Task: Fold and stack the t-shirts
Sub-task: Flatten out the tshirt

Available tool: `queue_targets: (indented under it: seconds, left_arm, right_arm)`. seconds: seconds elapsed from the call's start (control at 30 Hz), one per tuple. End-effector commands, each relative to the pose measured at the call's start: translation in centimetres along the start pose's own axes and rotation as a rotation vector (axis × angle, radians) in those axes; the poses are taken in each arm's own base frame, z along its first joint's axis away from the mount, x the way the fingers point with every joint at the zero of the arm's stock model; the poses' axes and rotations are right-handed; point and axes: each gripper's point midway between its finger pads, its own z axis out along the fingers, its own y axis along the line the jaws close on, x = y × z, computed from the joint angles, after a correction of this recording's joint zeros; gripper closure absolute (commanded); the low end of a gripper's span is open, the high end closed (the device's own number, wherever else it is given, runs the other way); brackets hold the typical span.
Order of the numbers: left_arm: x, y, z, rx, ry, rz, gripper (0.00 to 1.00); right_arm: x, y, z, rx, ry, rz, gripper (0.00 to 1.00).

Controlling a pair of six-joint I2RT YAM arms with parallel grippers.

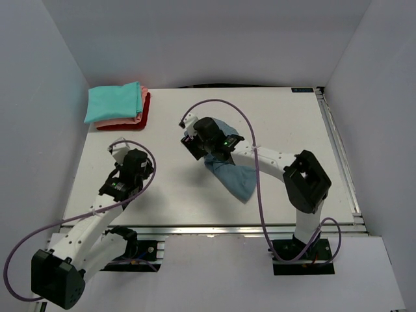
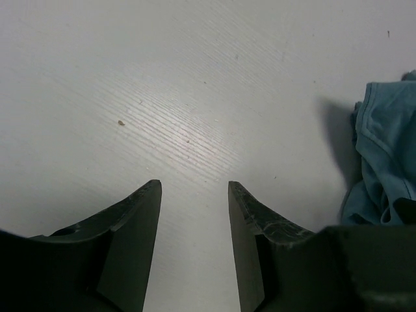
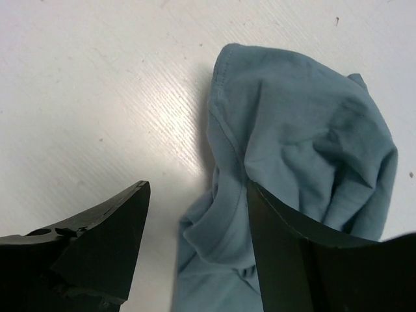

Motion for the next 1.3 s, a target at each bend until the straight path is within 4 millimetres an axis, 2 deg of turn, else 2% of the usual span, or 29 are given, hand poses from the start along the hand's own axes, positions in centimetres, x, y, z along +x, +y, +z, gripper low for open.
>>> queue_targets:
  seconds: [0.0, 0.1, 0.17, 0.2, 0.27, 0.3, 0.37, 0.4, 0.43, 0.5, 0.53, 0.6, 0.7, 0.73, 0.77, 0.8, 0.87, 0.9, 1.0, 1.03, 1.07, 1.1, 1.13, 1.17, 1.2, 1.23, 1.27]
  left_arm:
    - [-0.6, 1.7, -0.5, -0.067, -0.041, -0.014, 0.43]
    - [-0.8, 1.9, -0.7, -0.079, -0.046, -0.025, 0.43]
    - [-1.1, 1.6, -0.9, -0.066, -0.049, -0.031, 0.43]
    - [-1.2, 1.6, -1.0, -0.061, -0.052, -0.032, 0.42]
    - [-1.5, 1.5, -1.2, -0.059, -0.06, -0.027, 0.42]
    - [-1.7, 1.5, -1.2, -0.06, -0.064, -0.024, 0.42]
    - [-2.0, 1.6, -1.3, -0.07, -0.071, -0.009, 0.41]
    - [-2.0, 1.7, -1.3, -0.076, -0.072, -0.007, 0.41]
    - [-2.0, 1.7, -1.3, -0.075, -0.07, 0.001, 0.41]
    - [-2.0, 1.6, -1.2, -0.074, -0.067, 0.007, 0.41]
    - [-1.9, 1.6, -1.1, -0.076, -0.067, 0.01, 0.41]
    - [-1.8, 1.7, -1.1, -0.079, -0.064, 0.014, 0.41]
    - [-1.9, 1.9, -1.1, -0.088, -0.07, 0.015, 0.41]
    - [-2.0, 1.8, -1.1, -0.086, -0.072, 0.019, 0.41]
    - [-2.0, 1.8, -1.1, -0.087, -0.072, 0.022, 0.41]
    - [-2.0, 1.8, -1.1, -0.084, -0.072, 0.022, 0.41]
    - [-1.9, 1.4, -1.0, -0.063, -0.069, 0.023, 0.42]
    - [-1.6, 0.8, -0.7, -0.028, -0.063, 0.017, 0.44]
    - [-0.8, -0.9, -0.2, 0.06, -0.045, -0.002, 0.45]
    - [-0.2, -2.8, 0.1, 0.16, -0.029, -0.027, 0.44]
    - [0.2, -3.7, 0.4, 0.197, -0.017, -0.04, 0.42]
    - [-0.6, -5.8, 0.5, 0.279, -0.042, -0.09, 0.4]
    - [0.8, -7.1, 0.5, 0.355, 0.01, -0.127, 0.39]
    - [0.9, -8.0, 0.7, 0.394, 0.017, -0.163, 0.39]
    - [0.2, -10.0, 0.9, 0.468, 0.002, -0.265, 0.39]
    - [1.6, -10.6, 1.0, 0.508, 0.048, -0.291, 0.4]
    - [1.7, -11.2, 1.3, 0.529, 0.058, -0.325, 0.4]
  right_arm:
    - [-1.8, -1.0, 1.9, 0.082, -0.069, 0.015, 0.32]
    - [-2.0, -1.2, 3.7, 0.107, -0.098, -0.027, 0.22]
    - [-1.3, -1.5, 5.0, 0.131, -0.098, -0.074, 0.17]
    - [-1.8, -1.8, 5.4, 0.149, -0.11, -0.082, 0.17]
    - [-0.7, -2.1, 6.8, 0.167, -0.076, -0.113, 0.14]
    - [-1.3, -2.3, 7.0, 0.185, -0.083, -0.115, 0.14]
    - [-0.3, -2.5, 8.1, 0.203, -0.057, -0.137, 0.14]
    - [-0.6, -2.9, 8.3, 0.228, -0.058, -0.14, 0.14]
    - [0.3, -3.0, 8.9, 0.239, -0.036, -0.152, 0.15]
    - [0.1, -4.1, 9.2, 0.303, -0.033, -0.156, 0.19]
    - [0.7, -4.1, 9.7, 0.314, -0.015, -0.168, 0.21]
    - [1.0, -5.0, 9.8, 0.365, 0.006, -0.177, 0.36]
    - [0.8, -6.0, 9.9, 0.431, 0.027, -0.183, 0.73]
    - [0.3, -6.3, 9.7, 0.444, 0.025, -0.181, 0.96]
    - [0.0, -6.8, 9.2, 0.469, 0.025, -0.171, 1.0]
    - [-1.4, -7.0, 8.1, 0.474, -0.01, -0.13, 1.0]
    - [-2.9, -7.0, 6.5, 0.456, -0.039, -0.089, 1.0]
    - [-5.3, -7.5, 4.3, 0.456, -0.096, -0.048, 1.0]
    - [-8.2, -7.7, 0.9, 0.42, -0.15, 0.039, 1.0]
    - [-10.0, -8.1, -1.2, 0.417, -0.183, 0.066, 1.0]
    - [-11.4, -8.5, -2.8, 0.419, -0.188, 0.115, 1.0]
    - [-12.2, -8.8, -3.9, 0.421, -0.198, 0.139, 1.0]
    - [-13.5, -9.2, -5.4, 0.423, -0.222, 0.158, 1.0]
    - [-15.1, -10.1, -7.2, 0.459, -0.258, 0.199, 1.0]
    - [-15.6, -10.7, -8.7, 0.477, -0.262, 0.21, 1.0]
    - [-16.0, -11.5, -9.9, 0.519, -0.275, 0.225, 1.0]
    - [-16.5, -12.0, -11.0, 0.538, -0.29, 0.236, 1.0]
